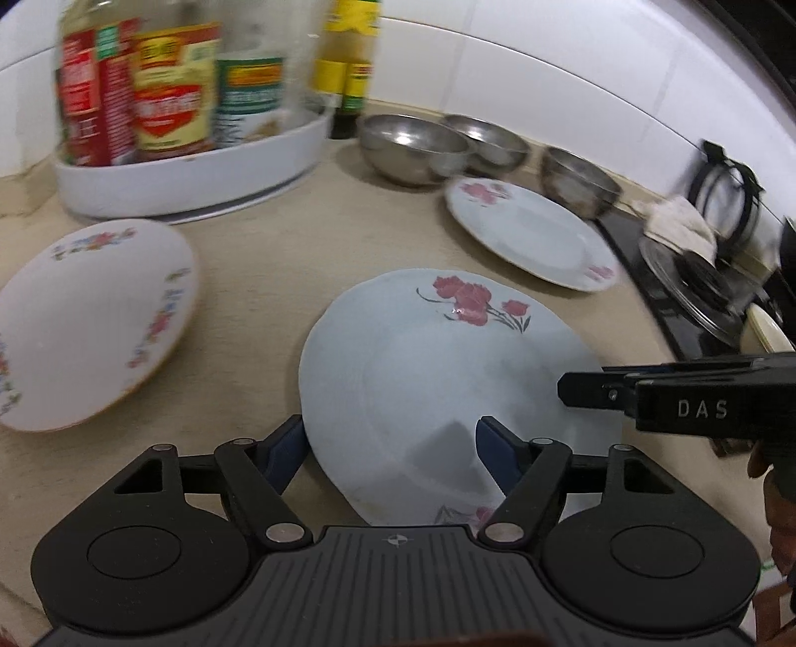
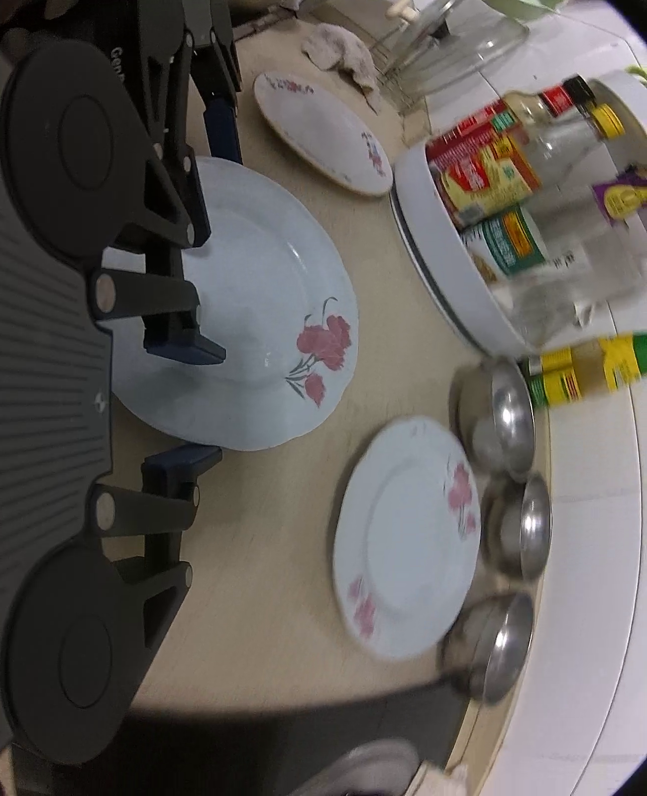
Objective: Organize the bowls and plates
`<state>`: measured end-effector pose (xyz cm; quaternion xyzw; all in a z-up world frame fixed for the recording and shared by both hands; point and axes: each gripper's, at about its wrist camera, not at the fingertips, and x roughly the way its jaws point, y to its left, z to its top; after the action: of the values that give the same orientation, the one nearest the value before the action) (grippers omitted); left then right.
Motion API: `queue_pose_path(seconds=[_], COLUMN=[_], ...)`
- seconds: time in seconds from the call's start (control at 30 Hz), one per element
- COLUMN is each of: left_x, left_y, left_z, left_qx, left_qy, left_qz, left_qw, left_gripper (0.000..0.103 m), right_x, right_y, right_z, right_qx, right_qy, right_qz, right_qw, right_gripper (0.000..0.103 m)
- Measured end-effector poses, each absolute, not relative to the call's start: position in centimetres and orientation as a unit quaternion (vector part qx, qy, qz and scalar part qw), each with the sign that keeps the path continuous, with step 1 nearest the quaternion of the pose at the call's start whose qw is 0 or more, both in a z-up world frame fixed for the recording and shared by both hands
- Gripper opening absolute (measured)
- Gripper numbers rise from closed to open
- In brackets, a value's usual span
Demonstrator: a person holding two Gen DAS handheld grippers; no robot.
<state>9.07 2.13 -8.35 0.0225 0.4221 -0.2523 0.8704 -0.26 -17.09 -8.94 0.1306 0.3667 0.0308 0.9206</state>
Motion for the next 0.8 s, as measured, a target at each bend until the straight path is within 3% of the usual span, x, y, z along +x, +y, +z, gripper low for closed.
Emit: queue_pose_path(seconds=[0.33, 0.8], left_x=[8.2, 7.5], left_y=[-0.6, 3.9], left_z=[-8.3, -6.7], left_qx=[0.028, 0.008], left_qy=[0.416, 0.389], left_qz=[-0.291, -0.213], left_qw=[0.861, 0.896], left_gripper=[0.075, 0.087], right_x=[-3.7, -4.0], right_y=[-20.6, -21.0], right_z=[-8.9, -8.0], right_qx=[0.131, 0.127], right_qy=[0.36, 0.351], right_qz=[-0.007, -0.001], right_qw=[0.924, 0.928], right_gripper=[0.03, 0.03])
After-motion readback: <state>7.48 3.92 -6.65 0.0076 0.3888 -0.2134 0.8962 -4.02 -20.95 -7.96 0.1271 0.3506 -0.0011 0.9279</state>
